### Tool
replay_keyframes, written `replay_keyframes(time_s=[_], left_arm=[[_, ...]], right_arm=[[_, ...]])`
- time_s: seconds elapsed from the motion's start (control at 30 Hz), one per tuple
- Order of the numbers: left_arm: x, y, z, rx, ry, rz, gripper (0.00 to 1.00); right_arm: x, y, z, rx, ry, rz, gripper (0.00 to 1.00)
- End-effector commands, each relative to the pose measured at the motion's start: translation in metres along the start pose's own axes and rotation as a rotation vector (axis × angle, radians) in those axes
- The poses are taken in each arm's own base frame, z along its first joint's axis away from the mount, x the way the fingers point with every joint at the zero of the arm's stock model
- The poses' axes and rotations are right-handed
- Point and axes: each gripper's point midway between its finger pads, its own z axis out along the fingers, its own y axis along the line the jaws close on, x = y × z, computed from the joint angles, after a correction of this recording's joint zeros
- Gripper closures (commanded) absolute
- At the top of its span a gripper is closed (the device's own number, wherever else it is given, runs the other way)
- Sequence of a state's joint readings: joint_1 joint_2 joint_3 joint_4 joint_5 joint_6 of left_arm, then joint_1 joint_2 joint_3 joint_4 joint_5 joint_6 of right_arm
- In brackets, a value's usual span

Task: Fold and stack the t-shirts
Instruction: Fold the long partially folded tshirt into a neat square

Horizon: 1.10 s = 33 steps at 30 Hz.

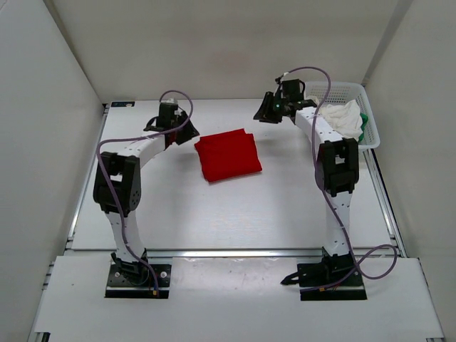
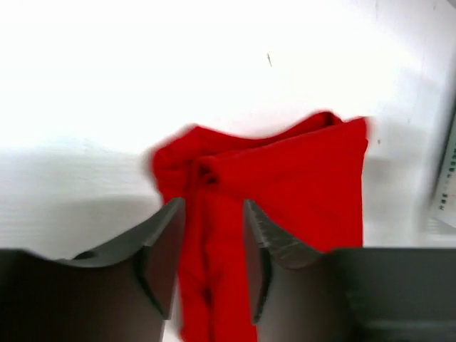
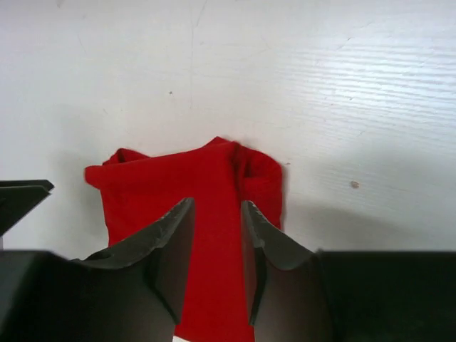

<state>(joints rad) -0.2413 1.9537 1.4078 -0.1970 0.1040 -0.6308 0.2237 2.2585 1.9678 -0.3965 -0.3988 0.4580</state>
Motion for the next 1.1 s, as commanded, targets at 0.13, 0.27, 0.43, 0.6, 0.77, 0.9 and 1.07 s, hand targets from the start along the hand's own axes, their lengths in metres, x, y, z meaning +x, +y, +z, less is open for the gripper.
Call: replay_keyframes(time_s=[0.13, 0.27, 0.43, 0.6, 0.77, 0.9, 1.07], left_arm=[[-0.024, -0.054, -0.053, 0.155, -0.131, 0.017, 0.53], [0.055, -0.08, -0.04, 0.213, 0.005, 0.093, 0.53], [0.118, -0.038, -0.023, 0.18, 0.12, 0.029, 0.56], [0.153, -0.024, -0.038, 0.243, 0.152, -0.039, 0.57], [0.164, -0.03, -0.064, 0.289, 0.153, -0.014, 0.52], [0.128, -0.02, -0.084, 0.259, 0.049, -0.01, 0.43], [0.106, 0.024, -0.074, 0.117, 0.013, -0.014, 0.34]], right_arm=[[0.018, 0.047, -0.037, -0.061, -0.041, -0.102, 0.86], [0.07, 0.055, -0.029, -0.099, 0.029, -0.09, 1.0], [0.114, 0.031, -0.022, -0.059, 0.083, -0.075, 1.0], [0.144, -0.004, -0.01, -0.027, 0.15, -0.007, 1.0], [0.156, 0.005, -0.017, -0.044, 0.162, -0.032, 1.0], [0.142, 0.026, -0.039, -0.077, 0.115, -0.055, 0.91], [0.126, 0.048, -0.069, -0.112, 0.04, -0.086, 0.58]])
